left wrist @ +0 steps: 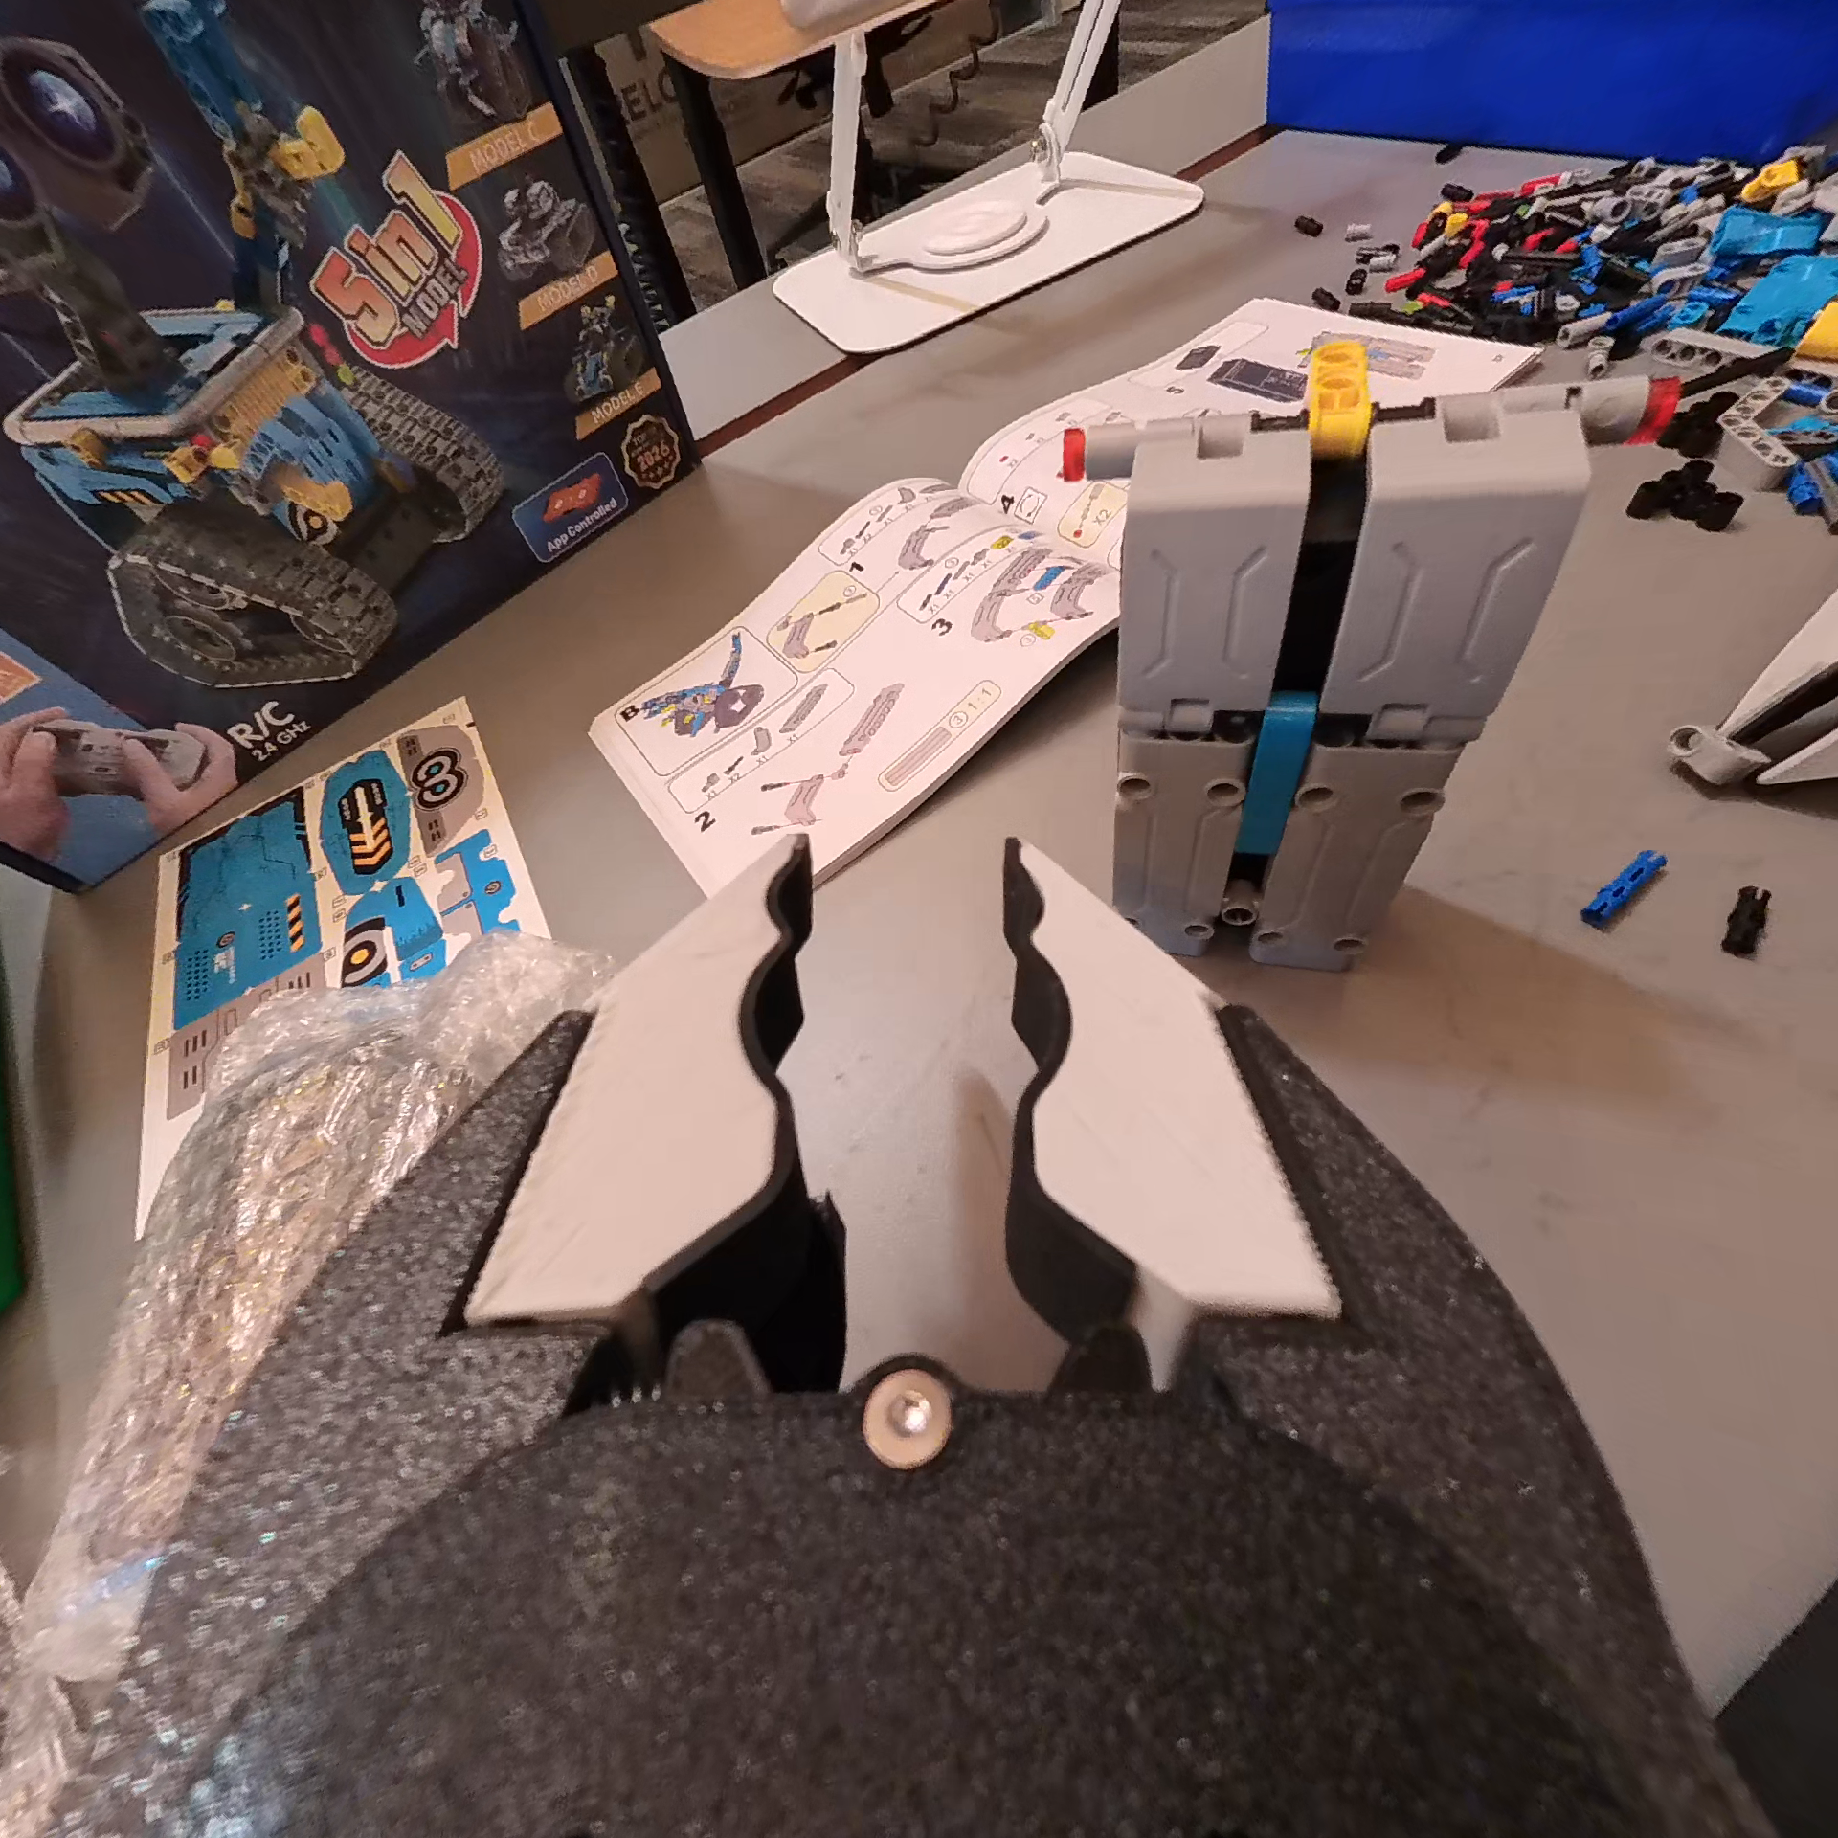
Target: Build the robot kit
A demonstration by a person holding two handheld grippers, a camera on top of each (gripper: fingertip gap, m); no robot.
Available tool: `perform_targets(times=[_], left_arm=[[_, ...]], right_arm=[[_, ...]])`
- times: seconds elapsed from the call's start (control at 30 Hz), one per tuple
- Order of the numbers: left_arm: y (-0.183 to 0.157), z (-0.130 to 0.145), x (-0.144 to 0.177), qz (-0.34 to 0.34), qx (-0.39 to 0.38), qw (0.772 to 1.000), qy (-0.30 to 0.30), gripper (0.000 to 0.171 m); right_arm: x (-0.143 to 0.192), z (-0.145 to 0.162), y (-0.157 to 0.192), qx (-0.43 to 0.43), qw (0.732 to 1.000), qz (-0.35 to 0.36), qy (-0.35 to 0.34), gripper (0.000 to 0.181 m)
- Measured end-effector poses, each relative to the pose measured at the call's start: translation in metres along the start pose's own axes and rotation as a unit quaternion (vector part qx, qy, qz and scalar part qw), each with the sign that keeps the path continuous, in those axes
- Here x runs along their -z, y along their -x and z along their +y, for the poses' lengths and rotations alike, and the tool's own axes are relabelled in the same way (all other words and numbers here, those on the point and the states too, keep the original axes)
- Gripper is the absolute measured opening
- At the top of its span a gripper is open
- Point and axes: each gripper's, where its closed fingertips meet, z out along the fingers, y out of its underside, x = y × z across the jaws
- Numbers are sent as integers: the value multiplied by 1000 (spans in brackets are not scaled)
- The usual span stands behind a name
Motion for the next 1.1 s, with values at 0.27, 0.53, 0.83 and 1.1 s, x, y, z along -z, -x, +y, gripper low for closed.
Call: perform_targets(times=[0.27, 0.53, 0.83, 1.1], left_arm=[[-2, 0, 1, 6, 2, 1000, -1, 38], [-2, 2, 0, 9, 7, 1000, 2, 38], [-1, 2, 0, 9, 12, 1000, 2, 38], [-1, 2, -1, 11, 14, 1000, 2, 38]], right_arm=[[0, 0, -1, -10, 1000, -4, -4, 7], [0, 0, -1, -11, 1000, -6, -6, 6], [0, 0, -1, -8, 1000, -3, -6, 6], [1, 1, -5, 1, 1000, 17, 2, 6]])
